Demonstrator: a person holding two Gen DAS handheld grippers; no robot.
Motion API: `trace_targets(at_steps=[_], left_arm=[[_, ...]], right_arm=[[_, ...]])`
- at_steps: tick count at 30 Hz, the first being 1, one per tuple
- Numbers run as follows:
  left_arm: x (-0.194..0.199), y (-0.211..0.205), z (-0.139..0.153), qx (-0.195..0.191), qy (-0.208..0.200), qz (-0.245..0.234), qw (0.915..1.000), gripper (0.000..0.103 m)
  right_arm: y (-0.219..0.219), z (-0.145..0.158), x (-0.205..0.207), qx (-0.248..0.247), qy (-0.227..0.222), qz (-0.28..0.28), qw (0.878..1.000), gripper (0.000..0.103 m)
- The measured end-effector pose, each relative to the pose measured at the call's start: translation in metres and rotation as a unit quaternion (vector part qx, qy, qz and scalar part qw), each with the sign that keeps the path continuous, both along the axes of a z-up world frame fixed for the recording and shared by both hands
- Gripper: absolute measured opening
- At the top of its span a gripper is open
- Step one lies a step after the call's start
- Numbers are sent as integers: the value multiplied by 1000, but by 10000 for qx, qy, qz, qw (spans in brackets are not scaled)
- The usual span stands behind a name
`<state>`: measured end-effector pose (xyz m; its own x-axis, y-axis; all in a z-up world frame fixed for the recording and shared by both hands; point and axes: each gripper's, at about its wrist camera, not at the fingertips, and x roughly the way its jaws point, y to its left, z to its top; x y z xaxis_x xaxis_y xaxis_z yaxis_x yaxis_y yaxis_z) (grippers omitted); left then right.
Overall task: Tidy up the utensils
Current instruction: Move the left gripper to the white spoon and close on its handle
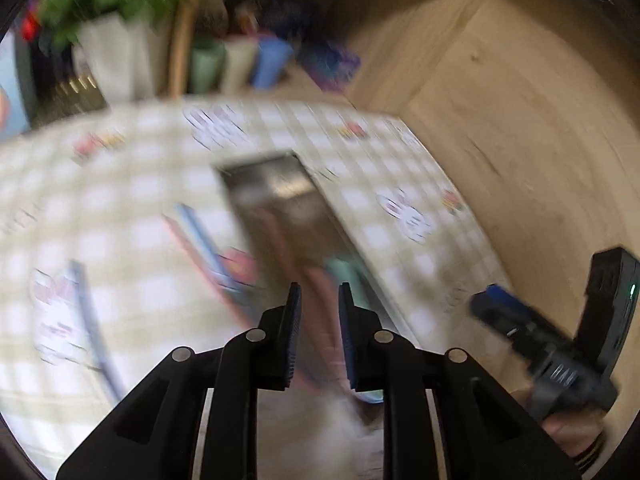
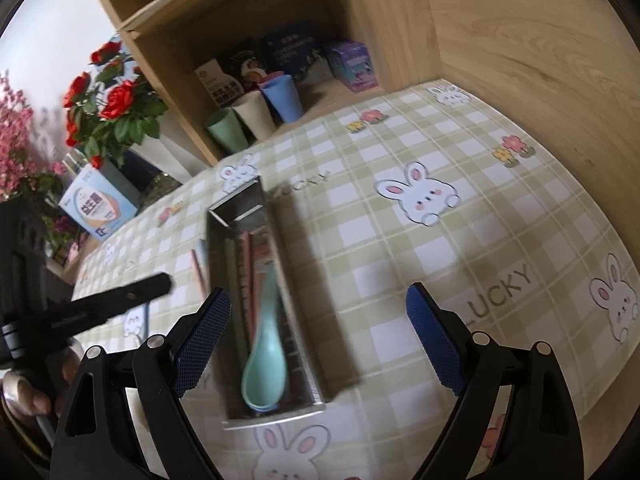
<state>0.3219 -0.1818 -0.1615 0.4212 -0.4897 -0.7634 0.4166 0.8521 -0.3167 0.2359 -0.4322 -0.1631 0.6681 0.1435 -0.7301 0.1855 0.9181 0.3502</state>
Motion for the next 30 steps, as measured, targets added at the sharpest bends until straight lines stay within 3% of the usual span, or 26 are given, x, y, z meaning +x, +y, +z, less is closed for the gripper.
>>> trace_targets(at_steps=[3, 8, 12, 17, 22, 30], left_arm=[[-4, 42, 4, 168, -280, 258, 9991, 23], [-13, 119, -1, 150, -231, 893, 9956, 24], [-24, 151, -16, 268, -121, 1268, 9915, 27], [-41, 155, -43, 276, 310, 1265, 9911, 27], [-53, 145, -59, 424, 559, 1036, 9921, 31], [-53, 142, -82, 511, 875, 1082, 9889, 30]], right_arm=[[14, 3, 3, 17, -104, 55, 9999, 86], [48, 7, 10, -195, -293, 341, 9988, 86], [75, 6, 19, -201, -293, 551, 9978, 86], [104, 5, 23, -103, -265, 881, 9957, 86], [128, 0, 21, -250, -72, 1171, 9928, 86], [147, -4, 16, -346, 61, 1418, 9893, 86]])
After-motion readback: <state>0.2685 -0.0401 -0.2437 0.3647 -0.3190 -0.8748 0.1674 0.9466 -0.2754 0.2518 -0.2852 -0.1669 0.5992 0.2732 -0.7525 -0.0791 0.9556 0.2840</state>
